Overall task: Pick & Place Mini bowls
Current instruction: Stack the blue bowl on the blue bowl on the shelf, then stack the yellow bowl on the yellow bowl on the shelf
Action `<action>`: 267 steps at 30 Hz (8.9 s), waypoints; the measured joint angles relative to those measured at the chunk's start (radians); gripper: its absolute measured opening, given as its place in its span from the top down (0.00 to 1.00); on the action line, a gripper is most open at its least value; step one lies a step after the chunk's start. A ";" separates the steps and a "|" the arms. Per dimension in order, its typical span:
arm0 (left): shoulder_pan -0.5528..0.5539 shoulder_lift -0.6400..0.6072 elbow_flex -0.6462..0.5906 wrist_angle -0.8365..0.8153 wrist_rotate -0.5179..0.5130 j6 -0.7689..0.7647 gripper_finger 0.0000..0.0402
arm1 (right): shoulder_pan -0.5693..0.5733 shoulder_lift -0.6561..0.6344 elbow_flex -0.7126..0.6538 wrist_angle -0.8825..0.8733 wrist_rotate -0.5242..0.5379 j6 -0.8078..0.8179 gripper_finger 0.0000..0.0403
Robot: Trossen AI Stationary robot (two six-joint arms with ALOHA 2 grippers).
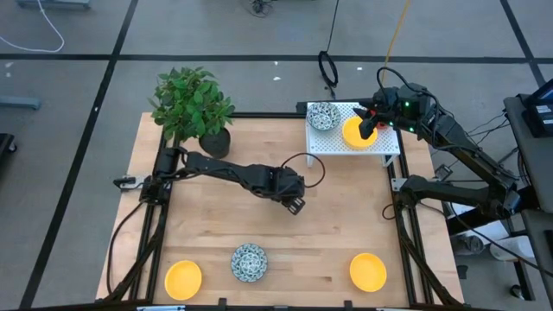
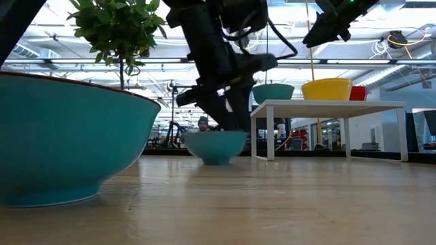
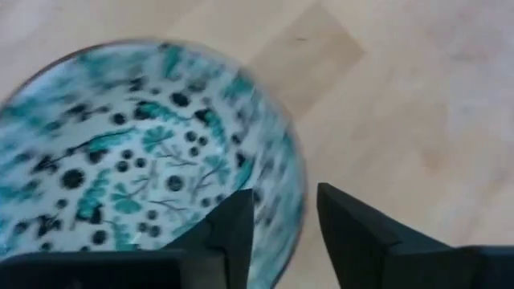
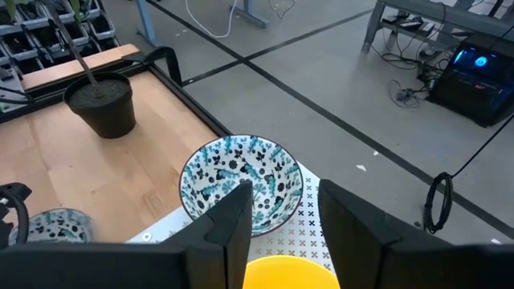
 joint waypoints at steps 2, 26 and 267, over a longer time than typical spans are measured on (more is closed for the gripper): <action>0.002 -0.011 0.000 0.010 0.048 0.017 0.61 | 0.000 0.000 0.000 0.000 -0.006 -0.025 0.68; -0.074 -0.493 0.001 -0.112 0.011 0.046 0.74 | 0.381 0.180 -0.159 0.257 -0.145 -0.038 0.68; -0.768 -0.082 -0.189 -0.343 0.487 -1.497 0.45 | 0.347 0.138 -0.077 0.426 0.078 0.038 0.57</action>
